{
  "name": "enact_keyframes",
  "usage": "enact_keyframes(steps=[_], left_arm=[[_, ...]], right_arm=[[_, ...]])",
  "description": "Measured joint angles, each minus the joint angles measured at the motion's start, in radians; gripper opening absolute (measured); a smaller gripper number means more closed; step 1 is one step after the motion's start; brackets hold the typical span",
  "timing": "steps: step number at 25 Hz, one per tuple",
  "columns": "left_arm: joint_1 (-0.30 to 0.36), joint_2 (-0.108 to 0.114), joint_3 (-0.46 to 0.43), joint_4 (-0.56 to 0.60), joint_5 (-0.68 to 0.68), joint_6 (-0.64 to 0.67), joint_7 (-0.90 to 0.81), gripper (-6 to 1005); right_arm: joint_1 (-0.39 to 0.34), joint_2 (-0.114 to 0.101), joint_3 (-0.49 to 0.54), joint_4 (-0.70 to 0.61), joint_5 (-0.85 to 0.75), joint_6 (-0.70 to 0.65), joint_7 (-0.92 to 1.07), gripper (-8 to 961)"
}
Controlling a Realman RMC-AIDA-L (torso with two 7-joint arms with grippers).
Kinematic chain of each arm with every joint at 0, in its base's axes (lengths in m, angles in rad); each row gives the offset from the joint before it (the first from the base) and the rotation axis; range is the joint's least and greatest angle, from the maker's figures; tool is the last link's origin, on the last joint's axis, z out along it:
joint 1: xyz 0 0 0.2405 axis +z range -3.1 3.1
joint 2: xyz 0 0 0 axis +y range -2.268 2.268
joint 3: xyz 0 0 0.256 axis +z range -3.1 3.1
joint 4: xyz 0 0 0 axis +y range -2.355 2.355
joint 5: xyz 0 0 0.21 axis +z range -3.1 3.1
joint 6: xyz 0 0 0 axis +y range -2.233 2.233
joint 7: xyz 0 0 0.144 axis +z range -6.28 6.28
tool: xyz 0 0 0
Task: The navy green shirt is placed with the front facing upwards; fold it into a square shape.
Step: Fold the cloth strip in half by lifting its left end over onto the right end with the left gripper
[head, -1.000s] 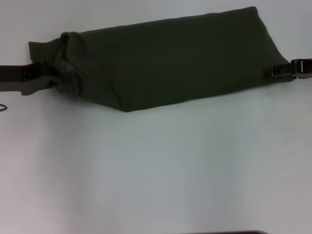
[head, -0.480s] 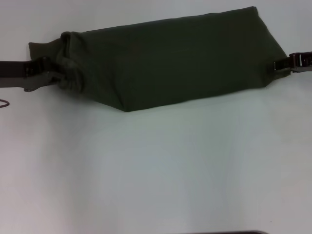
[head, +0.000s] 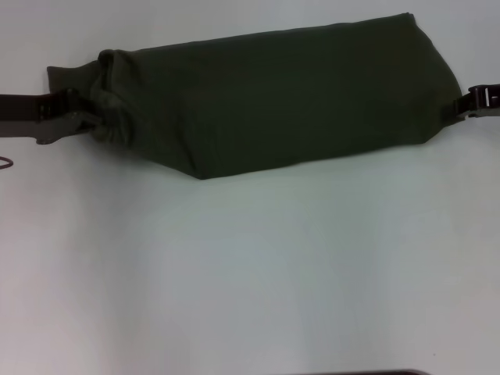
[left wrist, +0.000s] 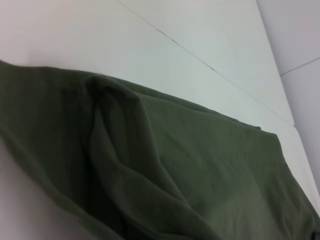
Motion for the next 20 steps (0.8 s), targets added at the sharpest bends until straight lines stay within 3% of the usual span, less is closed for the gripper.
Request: enact_keyframes(steps=[2, 9, 13, 20], left_arm=[[-0.001, 0.002, 0.003, 0.0, 0.001, 0.005, 0.0, 16], [0.004, 0.037, 0.011, -0.002, 0.034, 0.123, 0.0, 16], [0.013, 0.053, 0.017, -0.002, 0.084, 0.194, 0.0, 16], [0.036, 0.055, 0.015, -0.03, 0.175, 0.276, -0.001, 17]], right_arm=[[0.0, -0.004, -0.002, 0.0, -0.002, -0.013, 0.005, 104], [-0.001, -0.043, -0.005, -0.012, -0.042, -0.158, 0.045, 51], [-0.009, -0.035, -0.006, -0.044, -0.127, -0.253, 0.057, 21], [-0.024, -0.007, -0.001, -0.065, -0.234, -0.364, 0.063, 20]])
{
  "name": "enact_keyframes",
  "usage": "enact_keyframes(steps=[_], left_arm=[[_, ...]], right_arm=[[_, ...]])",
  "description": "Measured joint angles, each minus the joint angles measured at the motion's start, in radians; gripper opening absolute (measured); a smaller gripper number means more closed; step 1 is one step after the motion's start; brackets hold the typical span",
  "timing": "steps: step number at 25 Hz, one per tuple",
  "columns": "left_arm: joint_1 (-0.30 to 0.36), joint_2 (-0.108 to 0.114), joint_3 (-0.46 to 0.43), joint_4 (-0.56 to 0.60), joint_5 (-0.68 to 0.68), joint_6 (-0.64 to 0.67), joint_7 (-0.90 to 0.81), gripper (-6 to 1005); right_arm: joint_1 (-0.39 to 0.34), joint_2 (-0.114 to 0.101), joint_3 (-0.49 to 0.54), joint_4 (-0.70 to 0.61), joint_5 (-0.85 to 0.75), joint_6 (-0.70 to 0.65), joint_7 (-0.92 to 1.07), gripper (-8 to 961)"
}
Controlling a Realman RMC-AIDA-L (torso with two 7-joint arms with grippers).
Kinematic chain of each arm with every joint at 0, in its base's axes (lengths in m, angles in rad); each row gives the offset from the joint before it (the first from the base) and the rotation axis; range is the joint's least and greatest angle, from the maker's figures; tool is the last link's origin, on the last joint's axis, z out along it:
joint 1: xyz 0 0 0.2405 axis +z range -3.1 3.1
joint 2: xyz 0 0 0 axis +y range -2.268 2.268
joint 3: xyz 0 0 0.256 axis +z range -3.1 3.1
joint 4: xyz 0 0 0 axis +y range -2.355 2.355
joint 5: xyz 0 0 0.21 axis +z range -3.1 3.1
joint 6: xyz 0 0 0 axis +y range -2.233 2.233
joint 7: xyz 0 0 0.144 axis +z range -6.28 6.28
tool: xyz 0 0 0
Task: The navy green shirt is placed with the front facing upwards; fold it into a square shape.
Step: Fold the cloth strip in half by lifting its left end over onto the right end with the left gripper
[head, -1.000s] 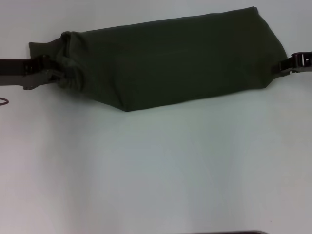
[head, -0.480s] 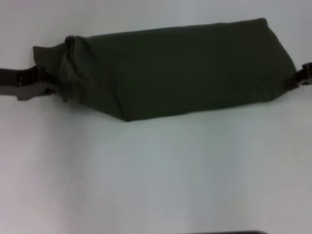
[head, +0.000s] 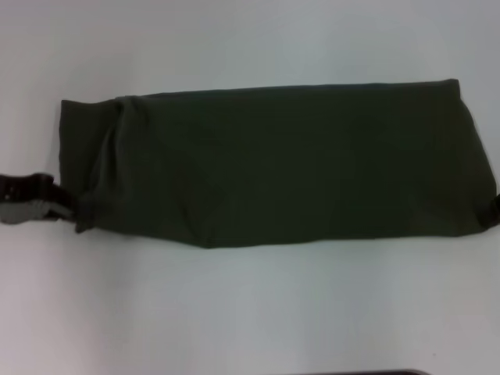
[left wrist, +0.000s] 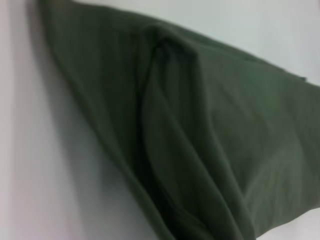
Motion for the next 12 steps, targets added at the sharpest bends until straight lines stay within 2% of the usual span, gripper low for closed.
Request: enact_keyframes(steps=[4, 12], left_arm=[[0.022, -0.004, 0.0, -0.016, 0.028, 0.033, -0.001, 17], [0.062, -0.009, -0.005, -0.052, 0.063, 0.068, -0.017, 17]], right_arm=[[-0.012, 0.016, -0.004, -0.037, -0.004, -0.044, -0.005, 21], [-0.021, 0.018, -0.007, -0.044, -0.007, -0.075, -0.01, 23]])
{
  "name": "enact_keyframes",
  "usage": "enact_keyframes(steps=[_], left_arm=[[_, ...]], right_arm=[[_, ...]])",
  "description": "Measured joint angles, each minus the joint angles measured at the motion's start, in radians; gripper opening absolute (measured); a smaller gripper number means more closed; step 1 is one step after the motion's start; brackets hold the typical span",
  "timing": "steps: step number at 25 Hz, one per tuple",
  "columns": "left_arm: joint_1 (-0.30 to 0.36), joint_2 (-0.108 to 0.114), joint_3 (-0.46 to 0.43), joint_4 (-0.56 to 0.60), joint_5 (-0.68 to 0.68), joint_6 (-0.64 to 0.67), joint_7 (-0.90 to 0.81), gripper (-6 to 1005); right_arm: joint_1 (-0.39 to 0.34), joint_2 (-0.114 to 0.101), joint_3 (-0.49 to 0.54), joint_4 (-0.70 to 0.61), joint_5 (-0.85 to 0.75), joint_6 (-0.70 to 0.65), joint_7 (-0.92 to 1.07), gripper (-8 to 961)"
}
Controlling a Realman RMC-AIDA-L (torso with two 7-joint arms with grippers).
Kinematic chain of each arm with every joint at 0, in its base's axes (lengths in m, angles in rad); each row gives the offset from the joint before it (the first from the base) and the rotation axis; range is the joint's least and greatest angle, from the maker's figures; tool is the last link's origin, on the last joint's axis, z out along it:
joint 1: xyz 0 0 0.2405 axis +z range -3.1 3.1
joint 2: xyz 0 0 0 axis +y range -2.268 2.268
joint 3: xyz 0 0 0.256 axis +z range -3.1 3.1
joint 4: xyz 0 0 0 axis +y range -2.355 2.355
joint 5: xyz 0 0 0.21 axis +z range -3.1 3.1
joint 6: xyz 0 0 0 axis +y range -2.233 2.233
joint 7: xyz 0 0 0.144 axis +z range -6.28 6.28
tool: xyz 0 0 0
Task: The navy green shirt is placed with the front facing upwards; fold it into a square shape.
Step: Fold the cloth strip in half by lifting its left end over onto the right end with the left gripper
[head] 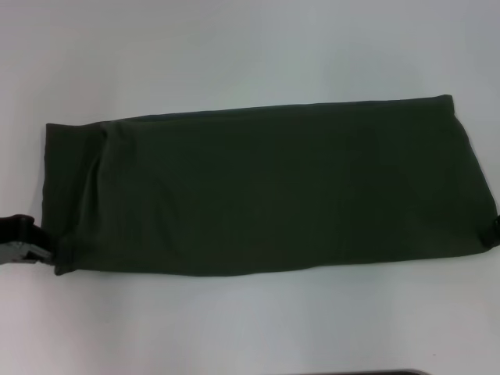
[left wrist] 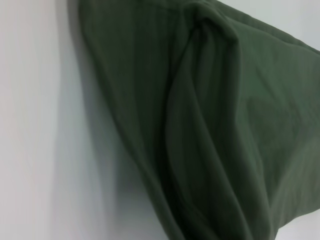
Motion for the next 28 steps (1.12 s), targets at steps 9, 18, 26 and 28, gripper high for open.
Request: enact_keyframes(steps=[9, 18, 26, 28], left_arm=[[-0.005, 0.001, -0.003, -0.001, 0.075, -0.01, -0.007, 17], [-0.005, -0.002, -0.006, 0.002, 0.077, -0.021, -0.008, 16], [-0.007, 0.003, -0.073, 0.002, 0.069, -0.015, -0.005, 19], [-0.003, 0.004, -0.096, 0.0, 0.071, -0.012, 0.0, 43]], right_arm=[[-0.016, -0.006, -0.01, 0.004, -0.001, 0.011, -0.003, 27], [-0.014, 0.001, -0.01, 0.003, 0.002, 0.005, -0.01, 31], [-0.011, 0.0, 0.042, -0.001, 0.013, -0.01, 0.001, 34], [-0.009, -0.004, 0.058, 0.0, 0.038, -0.022, -0.008, 35]])
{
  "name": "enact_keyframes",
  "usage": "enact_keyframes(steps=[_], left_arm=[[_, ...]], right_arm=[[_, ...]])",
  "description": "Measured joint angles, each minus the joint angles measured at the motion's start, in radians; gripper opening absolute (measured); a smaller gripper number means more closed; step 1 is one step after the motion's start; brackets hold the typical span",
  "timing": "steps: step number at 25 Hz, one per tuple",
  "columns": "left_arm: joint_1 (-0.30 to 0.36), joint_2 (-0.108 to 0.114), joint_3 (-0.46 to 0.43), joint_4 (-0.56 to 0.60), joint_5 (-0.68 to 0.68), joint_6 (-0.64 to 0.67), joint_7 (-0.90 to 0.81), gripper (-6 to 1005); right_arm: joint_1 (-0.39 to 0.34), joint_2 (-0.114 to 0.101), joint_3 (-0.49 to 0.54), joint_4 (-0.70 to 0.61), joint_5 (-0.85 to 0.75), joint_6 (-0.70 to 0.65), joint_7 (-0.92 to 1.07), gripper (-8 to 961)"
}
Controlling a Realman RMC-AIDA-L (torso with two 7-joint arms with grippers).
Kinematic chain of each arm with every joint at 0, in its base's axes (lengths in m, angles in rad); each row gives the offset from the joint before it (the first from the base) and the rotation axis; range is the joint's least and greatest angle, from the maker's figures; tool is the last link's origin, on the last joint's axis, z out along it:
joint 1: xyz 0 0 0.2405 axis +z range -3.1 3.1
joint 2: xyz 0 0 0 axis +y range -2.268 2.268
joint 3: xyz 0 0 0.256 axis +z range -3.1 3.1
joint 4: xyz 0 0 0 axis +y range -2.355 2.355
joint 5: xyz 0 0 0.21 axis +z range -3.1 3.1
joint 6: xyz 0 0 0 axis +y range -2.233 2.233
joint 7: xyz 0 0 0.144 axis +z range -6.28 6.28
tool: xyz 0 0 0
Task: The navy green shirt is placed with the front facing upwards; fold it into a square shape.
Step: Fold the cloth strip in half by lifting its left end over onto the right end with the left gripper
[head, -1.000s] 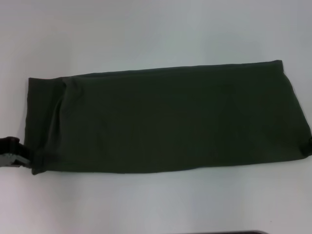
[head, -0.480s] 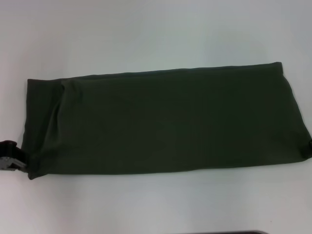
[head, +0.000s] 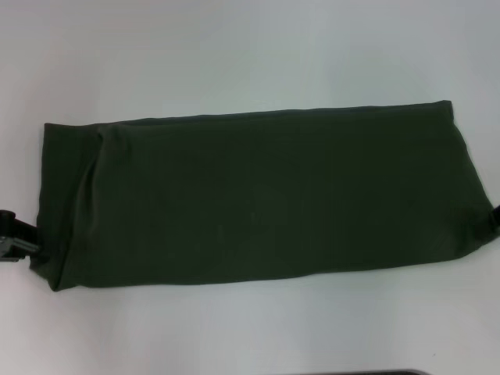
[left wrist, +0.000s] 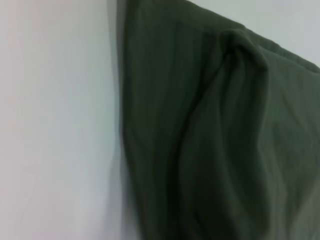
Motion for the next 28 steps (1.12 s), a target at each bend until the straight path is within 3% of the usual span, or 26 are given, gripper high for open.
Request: enact_keyframes(steps=[3, 8, 12, 19, 23, 25, 28], left_arm=[[0.005, 0.003, -0.01, 0.0, 0.005, -0.007, -0.006, 114], [0.011, 0.015, -0.069, -0.003, 0.007, -0.006, -0.011, 361], [0.017, 0.027, -0.088, -0.007, 0.007, -0.005, -0.016, 437], [0.014, 0.026, -0.153, -0.067, -0.009, -0.004, -0.016, 569], [0.008, 0.02, -0.25, -0.086, -0.161, 0.005, 0.071, 570], [0.013, 0.02, -0.261, -0.058, -0.269, 0.011, 0.158, 571], [0.018, 0.004, -0.262, 0.004, -0.413, 0.019, 0.353, 571]], right_arm=[[-0.002, -0.009, 0.008, 0.006, 0.04, -0.011, -0.013, 57], [-0.007, -0.023, 0.021, 0.01, 0.055, -0.021, -0.017, 164], [-0.011, -0.042, 0.044, 0.01, 0.056, -0.037, -0.018, 249], [-0.018, -0.087, 0.166, -0.04, 0.098, -0.072, -0.028, 518], [-0.04, -0.089, 0.256, -0.035, 0.34, -0.083, -0.134, 635], [-0.06, -0.084, 0.266, 0.016, 0.486, -0.069, -0.206, 635], [-0.072, -0.091, 0.27, 0.142, 0.578, -0.005, -0.281, 636]])
